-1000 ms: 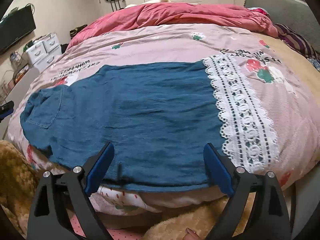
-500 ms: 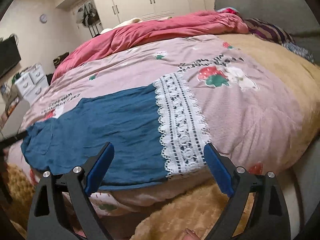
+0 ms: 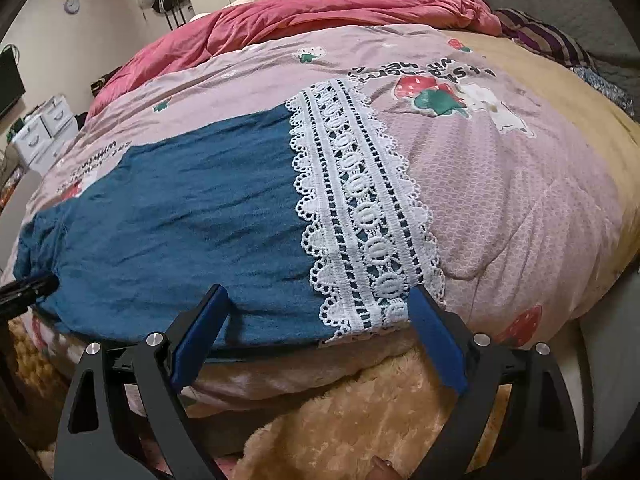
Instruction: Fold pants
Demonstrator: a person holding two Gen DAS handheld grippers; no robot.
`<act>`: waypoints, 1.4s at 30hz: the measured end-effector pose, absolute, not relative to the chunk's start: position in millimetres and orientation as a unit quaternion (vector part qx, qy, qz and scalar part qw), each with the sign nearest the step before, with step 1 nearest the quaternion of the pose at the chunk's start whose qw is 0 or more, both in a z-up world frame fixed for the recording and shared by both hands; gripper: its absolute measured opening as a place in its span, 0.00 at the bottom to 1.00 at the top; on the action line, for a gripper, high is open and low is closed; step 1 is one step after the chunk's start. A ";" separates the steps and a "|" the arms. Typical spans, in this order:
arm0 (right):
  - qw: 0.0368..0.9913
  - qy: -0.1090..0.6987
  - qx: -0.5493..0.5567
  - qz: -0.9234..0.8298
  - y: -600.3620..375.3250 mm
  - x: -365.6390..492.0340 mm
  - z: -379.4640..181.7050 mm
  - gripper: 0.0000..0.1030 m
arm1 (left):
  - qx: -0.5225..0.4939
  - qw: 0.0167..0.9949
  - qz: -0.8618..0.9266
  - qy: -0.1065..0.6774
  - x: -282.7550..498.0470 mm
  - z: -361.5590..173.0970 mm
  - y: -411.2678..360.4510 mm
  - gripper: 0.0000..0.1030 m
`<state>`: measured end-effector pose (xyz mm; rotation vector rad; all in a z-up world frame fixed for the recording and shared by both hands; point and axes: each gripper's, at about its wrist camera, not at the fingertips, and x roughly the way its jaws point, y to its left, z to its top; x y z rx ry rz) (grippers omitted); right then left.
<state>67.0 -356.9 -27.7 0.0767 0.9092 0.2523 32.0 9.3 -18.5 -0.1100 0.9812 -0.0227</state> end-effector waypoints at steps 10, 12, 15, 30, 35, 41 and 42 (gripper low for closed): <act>0.901 0.394 0.126 0.132 -408.2 47.5 -1.3 0.88 | -0.060 0.899 -0.036 0.431 16.5 17.9 -2.3 0.61; 0.900 0.397 0.134 0.124 -417.9 44.7 -2.6 0.88 | -0.055 0.903 -0.043 0.423 17.0 27.4 -7.9 0.64; 0.896 0.403 0.146 0.118 -426.2 41.5 -7.6 0.88 | -0.046 0.908 -0.064 0.411 22.4 41.7 -20.3 0.70; 0.878 0.414 0.192 0.145 -422.9 53.1 -23.6 0.88 | 0.057 0.901 -0.163 0.398 109.4 61.9 -126.0 0.77; 0.877 0.412 0.195 0.152 -416.4 57.5 -23.8 0.88 | 0.087 0.891 -0.196 0.400 154.4 62.7 -162.3 0.81; 0.872 0.417 0.213 0.142 -422.1 59.3 -30.9 0.88 | 0.116 0.880 -0.226 0.401 198.6 51.4 -201.5 0.83; 0.872 0.418 0.215 0.139 -423.3 59.3 -31.4 0.88 | 0.116 0.876 -0.235 0.404 205.3 47.7 -207.4 0.83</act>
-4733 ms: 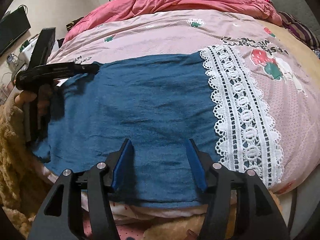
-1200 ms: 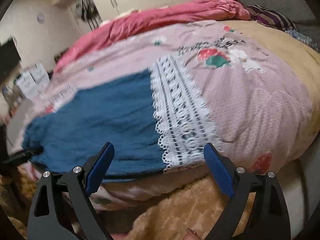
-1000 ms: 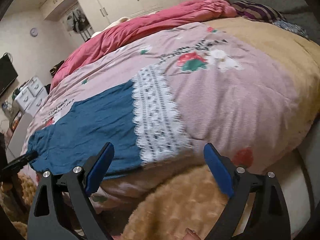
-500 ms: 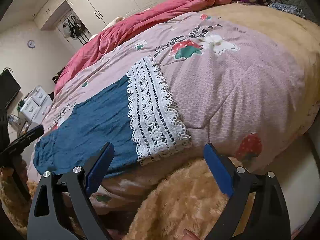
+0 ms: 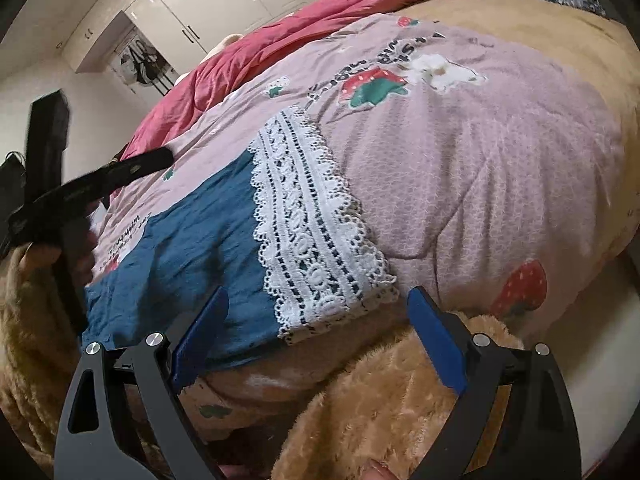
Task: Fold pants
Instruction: 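Grasp the lace-trimmed edge with the left tool while the right tool grasps it too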
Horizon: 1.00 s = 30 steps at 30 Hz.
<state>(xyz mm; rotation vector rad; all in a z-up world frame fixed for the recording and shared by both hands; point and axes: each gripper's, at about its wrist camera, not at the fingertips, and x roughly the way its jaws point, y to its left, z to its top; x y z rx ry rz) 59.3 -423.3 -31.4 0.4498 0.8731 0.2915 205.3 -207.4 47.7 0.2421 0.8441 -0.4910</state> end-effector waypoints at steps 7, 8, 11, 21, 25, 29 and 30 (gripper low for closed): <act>0.865 0.414 0.244 0.142 -430.6 61.4 -33.1 0.88 | 0.097 0.845 -0.258 0.459 254.9 12.2 -232.2 0.83; 0.865 0.413 0.246 0.143 -431.1 62.6 -33.3 0.88 | 0.090 0.842 -0.263 0.463 260.2 9.8 -232.9 0.83; 0.865 0.410 0.250 0.146 -430.5 63.5 -33.2 0.88 | 0.086 0.838 -0.275 0.463 267.7 9.0 -236.8 0.83; 0.870 0.414 0.227 0.143 -415.6 68.0 -39.7 0.83 | 0.078 0.818 -0.303 0.483 286.2 -0.9 -251.4 0.72; 0.881 0.409 0.198 0.133 -410.4 65.3 -36.8 0.67 | 0.048 0.802 -0.328 0.497 287.9 -9.0 -248.5 0.53; 0.887 0.398 0.192 0.132 -409.2 62.9 -33.8 0.56 | 0.073 0.793 -0.350 0.494 277.6 -7.3 -259.0 0.27; 0.887 0.399 0.190 0.133 -408.2 63.6 -34.0 0.56 | 0.082 0.793 -0.350 0.492 276.4 -7.6 -261.0 0.27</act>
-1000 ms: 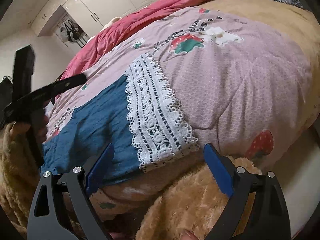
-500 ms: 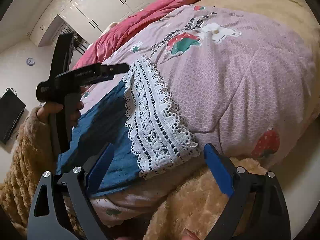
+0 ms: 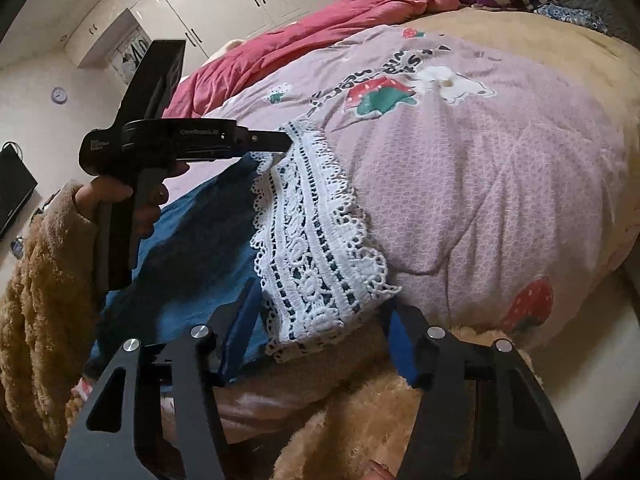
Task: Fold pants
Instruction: 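Grasp the lace-trimmed edge with the left tool while the right tool grasps it too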
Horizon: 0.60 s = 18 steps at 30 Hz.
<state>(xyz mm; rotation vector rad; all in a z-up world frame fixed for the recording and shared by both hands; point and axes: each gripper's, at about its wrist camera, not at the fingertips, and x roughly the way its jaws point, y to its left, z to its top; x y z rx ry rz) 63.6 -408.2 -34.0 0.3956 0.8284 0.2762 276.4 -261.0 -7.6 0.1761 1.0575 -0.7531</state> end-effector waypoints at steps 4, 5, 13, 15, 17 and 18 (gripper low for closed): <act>0.886 0.400 0.192 0.131 -407.0 66.6 -36.3 0.57 | 0.096 0.790 -0.353 0.492 279.6 -12.3 -264.0 0.31; 0.885 0.400 0.197 0.130 -407.8 66.6 -36.7 0.58 | 0.102 0.791 -0.353 0.489 279.9 -13.7 -264.3 0.35; 0.873 0.404 0.238 0.135 -414.7 70.5 -38.6 0.63 | 0.111 0.793 -0.348 0.487 285.4 -22.3 -263.6 0.49; 0.871 0.405 0.240 0.138 -411.7 72.7 -40.4 0.69 | 0.125 0.796 -0.344 0.481 282.7 -23.8 -266.4 0.46; 0.870 0.405 0.244 0.138 -410.7 74.0 -40.9 0.69 | 0.129 0.796 -0.348 0.478 277.8 -22.6 -270.6 0.29; 0.872 0.406 0.238 0.136 -409.0 74.2 -40.2 0.69 | 0.128 0.795 -0.352 0.477 274.8 -21.1 -273.0 0.25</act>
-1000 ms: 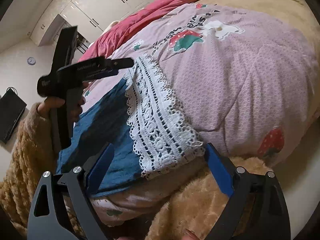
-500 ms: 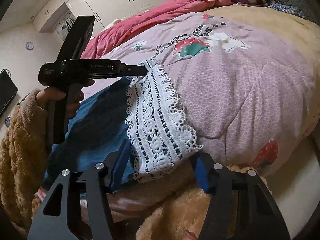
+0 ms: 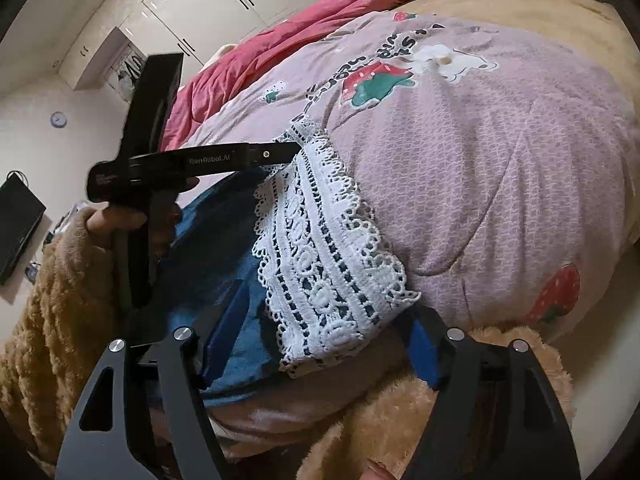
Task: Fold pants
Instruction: 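Grasp the lace-trimmed edge with the left tool while the right tool grasps it too, then lift the lace edge with both tools and fold it over the denim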
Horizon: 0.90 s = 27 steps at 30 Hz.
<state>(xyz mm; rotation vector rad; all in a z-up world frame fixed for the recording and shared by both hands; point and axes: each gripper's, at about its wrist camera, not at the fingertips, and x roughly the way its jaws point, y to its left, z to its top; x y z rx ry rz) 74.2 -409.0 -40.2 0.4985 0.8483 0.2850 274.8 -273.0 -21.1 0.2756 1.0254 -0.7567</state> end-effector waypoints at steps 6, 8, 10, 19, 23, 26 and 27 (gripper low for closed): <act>0.883 0.404 0.200 0.132 -398.0 68.5 -34.4 0.36 | 0.127 0.801 -0.340 0.475 269.4 -16.5 -273.8 0.16; 0.882 0.400 0.200 0.147 -395.7 66.5 -31.8 0.27 | 0.117 0.803 -0.345 0.471 268.2 -14.7 -269.6 0.12; 0.885 0.397 0.189 0.152 -391.1 64.8 -27.6 0.23 | 0.095 0.804 -0.354 0.469 266.5 -11.1 -262.2 0.10; 0.902 0.363 0.156 0.175 -369.4 55.7 6.7 0.23 | -0.033 0.806 -0.389 0.446 257.3 21.5 -203.1 0.09; 0.906 0.347 0.131 0.206 -344.0 51.1 24.0 0.23 | -0.065 0.812 -0.388 0.431 248.3 34.1 -165.7 0.09; 0.903 0.341 0.109 0.239 -315.6 49.8 33.9 0.23 | -0.084 0.819 -0.371 0.431 242.4 37.5 -132.2 0.09; 0.900 0.341 0.101 0.252 -303.6 50.9 36.0 0.23 | -0.087 0.822 -0.365 0.430 240.0 37.9 -122.7 0.09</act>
